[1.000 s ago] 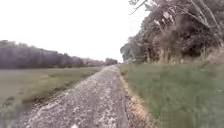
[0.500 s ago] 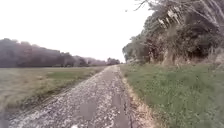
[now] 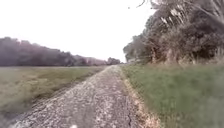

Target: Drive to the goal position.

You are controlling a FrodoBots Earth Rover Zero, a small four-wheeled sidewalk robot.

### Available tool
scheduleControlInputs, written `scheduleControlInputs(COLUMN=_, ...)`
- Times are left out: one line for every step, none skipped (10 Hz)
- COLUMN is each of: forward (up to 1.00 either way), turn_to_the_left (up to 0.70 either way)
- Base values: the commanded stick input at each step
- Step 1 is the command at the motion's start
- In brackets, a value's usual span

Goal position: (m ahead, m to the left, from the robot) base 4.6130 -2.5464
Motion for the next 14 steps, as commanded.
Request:
scheduleControlInputs(forward=0.70, turn_to_the_left=0.14)
scheduleControlInputs(forward=0.70, turn_to_the_left=0.14)
scheduleControlInputs(forward=0.70, turn_to_the_left=0.14)
scheduleControlInputs(forward=0.70, turn_to_the_left=0.13)
scheduleControlInputs(forward=0.70, turn_to_the_left=0.09)
scheduleControlInputs(forward=0.70, turn_to_the_left=0.02)
scheduleControlInputs(forward=0.70, turn_to_the_left=0.00)
scheduleControlInputs(forward=0.70, turn_to_the_left=0.00)
scheduleControlInputs(forward=0.70, turn_to_the_left=0.00)
scheduleControlInputs(forward=0.70, turn_to_the_left=0.00)
scheduleControlInputs(forward=0.70, turn_to_the_left=0.00)
scheduleControlInputs(forward=0.70, turn_to_the_left=0.00)
scheduleControlInputs(forward=0.70, turn_to_the_left=0.00)
scheduleControlInputs(forward=0.70, turn_to_the_left=0.00)
